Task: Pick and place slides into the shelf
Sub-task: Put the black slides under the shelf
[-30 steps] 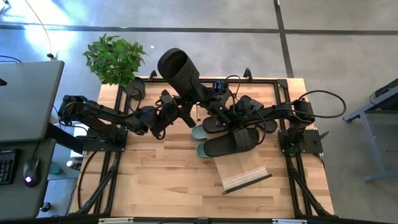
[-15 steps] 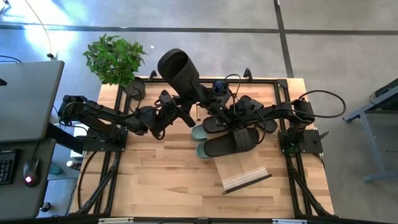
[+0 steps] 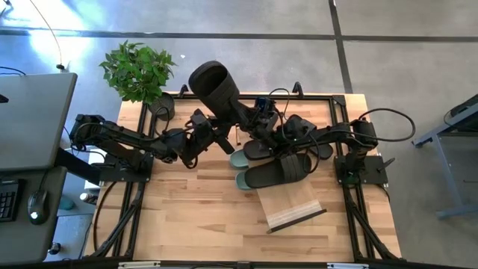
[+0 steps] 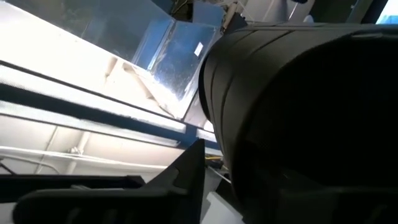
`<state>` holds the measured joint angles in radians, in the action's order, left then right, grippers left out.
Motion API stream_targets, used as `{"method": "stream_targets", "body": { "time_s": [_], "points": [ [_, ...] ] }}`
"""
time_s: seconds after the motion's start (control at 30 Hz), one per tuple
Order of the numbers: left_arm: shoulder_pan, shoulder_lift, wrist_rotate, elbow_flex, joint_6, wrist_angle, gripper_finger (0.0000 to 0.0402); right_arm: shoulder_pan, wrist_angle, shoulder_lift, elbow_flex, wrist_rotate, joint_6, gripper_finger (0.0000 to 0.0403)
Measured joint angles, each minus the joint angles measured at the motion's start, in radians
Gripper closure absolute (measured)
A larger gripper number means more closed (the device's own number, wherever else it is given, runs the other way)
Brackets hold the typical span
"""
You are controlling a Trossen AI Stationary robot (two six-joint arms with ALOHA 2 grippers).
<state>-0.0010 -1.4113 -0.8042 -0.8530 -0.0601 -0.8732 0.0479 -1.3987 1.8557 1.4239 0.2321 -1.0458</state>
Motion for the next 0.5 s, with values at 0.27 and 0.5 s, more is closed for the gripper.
{"method": "stream_targets", "body": {
  "time_s": [0.27,0.5],
  "points": [
    [0.0,0.0,0.003,0.0,0.0,0.0,0.0331,-0.003,0.013,0.0,0.0,-0.043,0.005,0.0283],
    [0.001,0.0,-0.005,0.0,-0.001,0.012,0.0331,-0.024,0.049,-0.003,0.0,-0.039,-0.075,0.0273]
  ]
}}
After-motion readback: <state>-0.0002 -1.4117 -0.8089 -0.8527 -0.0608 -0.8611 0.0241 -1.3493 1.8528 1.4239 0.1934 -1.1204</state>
